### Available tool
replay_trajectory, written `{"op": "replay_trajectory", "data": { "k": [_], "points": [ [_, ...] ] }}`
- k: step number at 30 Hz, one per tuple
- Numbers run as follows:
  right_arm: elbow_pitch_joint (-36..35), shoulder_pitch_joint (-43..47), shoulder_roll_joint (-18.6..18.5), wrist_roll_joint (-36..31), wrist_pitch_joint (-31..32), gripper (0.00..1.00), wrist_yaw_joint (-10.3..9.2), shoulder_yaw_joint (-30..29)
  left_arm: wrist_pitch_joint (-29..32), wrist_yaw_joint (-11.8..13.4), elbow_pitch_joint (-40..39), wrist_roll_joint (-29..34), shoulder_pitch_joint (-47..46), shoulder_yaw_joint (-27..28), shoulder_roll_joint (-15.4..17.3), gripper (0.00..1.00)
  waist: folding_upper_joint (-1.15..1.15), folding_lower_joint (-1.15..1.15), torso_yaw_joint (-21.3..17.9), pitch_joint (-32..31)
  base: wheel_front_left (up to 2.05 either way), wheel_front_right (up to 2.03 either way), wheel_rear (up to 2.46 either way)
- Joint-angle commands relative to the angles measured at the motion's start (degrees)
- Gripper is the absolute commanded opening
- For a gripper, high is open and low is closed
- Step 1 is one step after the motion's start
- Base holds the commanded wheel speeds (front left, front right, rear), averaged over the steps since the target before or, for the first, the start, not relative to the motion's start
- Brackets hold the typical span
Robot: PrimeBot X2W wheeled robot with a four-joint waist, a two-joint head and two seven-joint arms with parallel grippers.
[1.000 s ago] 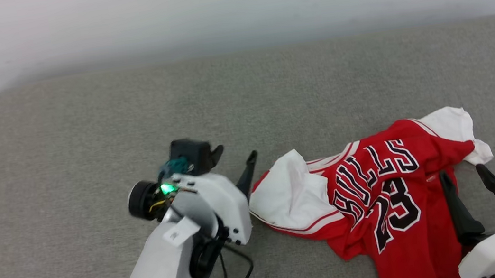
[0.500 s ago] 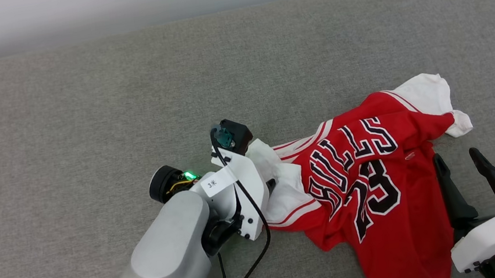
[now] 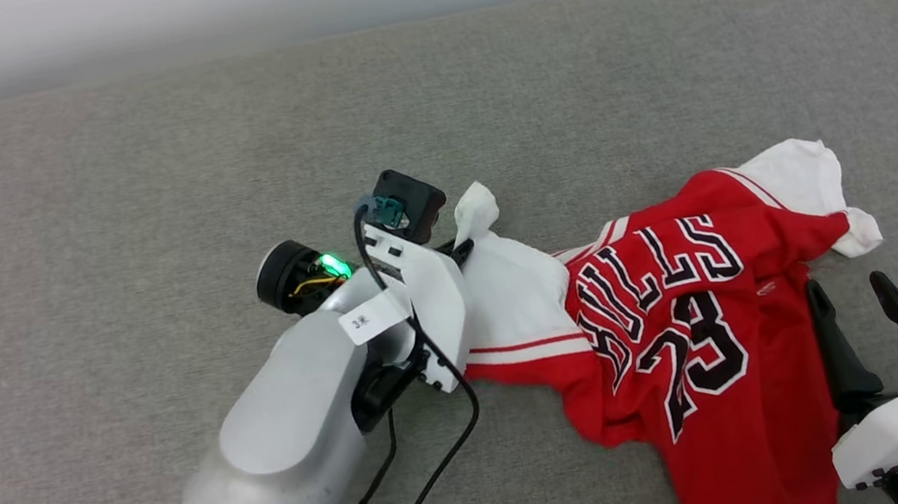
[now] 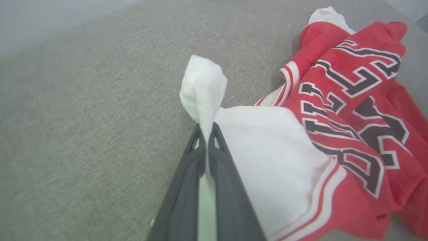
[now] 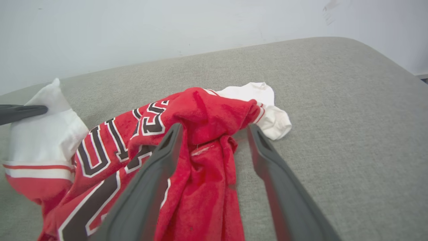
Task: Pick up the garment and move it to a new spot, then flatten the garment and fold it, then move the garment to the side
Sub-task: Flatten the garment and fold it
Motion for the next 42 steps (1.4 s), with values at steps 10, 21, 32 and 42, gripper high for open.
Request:
{"op": "replay_trajectory", "data": {
  "k": [10, 21, 32, 42],
  "points": [
    [-0.50, 1.58, 0.10, -0.24, 1.37, 1.00, -0.02, -2.22, -4.60, 2.70, -8.88, 0.67, 8.08, 1.99, 8.55, 0.00, 0.00, 0.00, 5.36, -4.58, 0.00, 0.00, 0.00],
    [-0.75, 3.15, 0.10, -0.01, 3.03, 1.00, -0.02, -2.61, -8.16, 9.62, -15.83, -4.90, 28.28, 5.23, 11.59, 0.00, 0.00, 0.00, 7.76, -6.66, 0.00, 0.00, 0.00],
    [-1.94, 4.40, 0.10, -0.90, 4.52, 1.00, -0.02, -2.86, -16.23, 12.09, -12.32, -7.19, 35.73, 6.97, 8.42, 1.00, 0.00, 0.00, 7.82, -9.36, 0.00, 0.00, 0.00],
    [-3.21, 5.79, 0.10, -1.36, 6.35, 1.00, -0.02, -3.04, -31.15, 15.73, -16.99, -2.33, 35.63, 10.21, 8.35, 1.00, 0.00, 0.00, 7.57, -13.02, 0.00, 0.00, 0.00]
  ]
}}
